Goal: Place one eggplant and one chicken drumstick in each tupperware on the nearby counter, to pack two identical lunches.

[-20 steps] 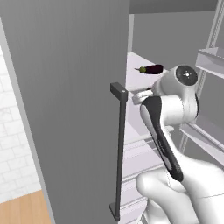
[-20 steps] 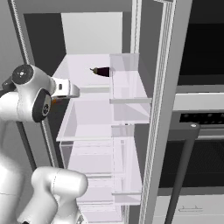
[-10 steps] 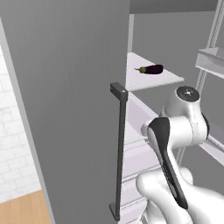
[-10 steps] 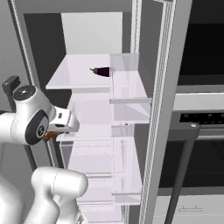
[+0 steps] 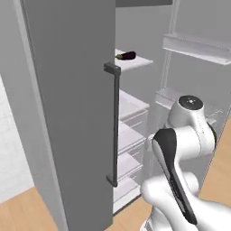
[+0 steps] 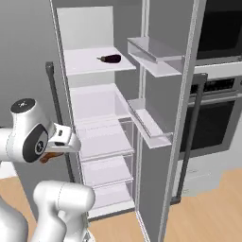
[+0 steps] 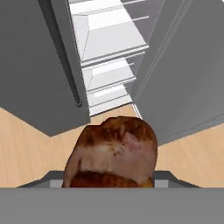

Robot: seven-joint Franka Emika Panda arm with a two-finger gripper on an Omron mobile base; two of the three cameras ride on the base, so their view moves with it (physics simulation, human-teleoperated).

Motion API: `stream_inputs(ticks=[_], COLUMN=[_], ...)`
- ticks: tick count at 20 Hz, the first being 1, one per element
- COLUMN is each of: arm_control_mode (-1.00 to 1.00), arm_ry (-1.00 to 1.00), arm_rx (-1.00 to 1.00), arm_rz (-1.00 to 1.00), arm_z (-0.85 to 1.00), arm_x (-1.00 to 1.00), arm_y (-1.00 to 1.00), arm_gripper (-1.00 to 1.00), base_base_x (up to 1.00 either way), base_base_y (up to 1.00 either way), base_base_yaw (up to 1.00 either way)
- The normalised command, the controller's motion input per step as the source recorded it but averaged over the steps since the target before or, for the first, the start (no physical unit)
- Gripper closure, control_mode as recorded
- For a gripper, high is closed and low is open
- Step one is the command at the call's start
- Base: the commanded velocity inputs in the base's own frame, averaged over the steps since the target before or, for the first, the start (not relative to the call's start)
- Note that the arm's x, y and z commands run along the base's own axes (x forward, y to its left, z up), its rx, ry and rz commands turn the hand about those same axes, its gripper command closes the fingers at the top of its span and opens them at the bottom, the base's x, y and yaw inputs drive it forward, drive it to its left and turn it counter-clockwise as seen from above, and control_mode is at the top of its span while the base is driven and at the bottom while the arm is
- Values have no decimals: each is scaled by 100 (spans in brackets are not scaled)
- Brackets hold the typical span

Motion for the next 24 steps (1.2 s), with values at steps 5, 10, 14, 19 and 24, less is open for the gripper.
stream_inputs(ticks=[5,10,14,19,24], arm_control_mode=[100,100,100,100,100], arm_ry=[0,0,0,0,0], arm_rx=[0,0,0,0,0], arm_rz=[0,0,0,0,0], arm_z=[0,0,0,0,0], arm_x=[0,0,0,0,0], arm_y=[0,0,0,0,0], arm_gripper=[100,100,100,100,100], base_base_x=[-100,-47,14,74,100], base_base_y=[21,-69,-100,-100,-83], base_base_yaw=[-70,-68,-45,-17,14])
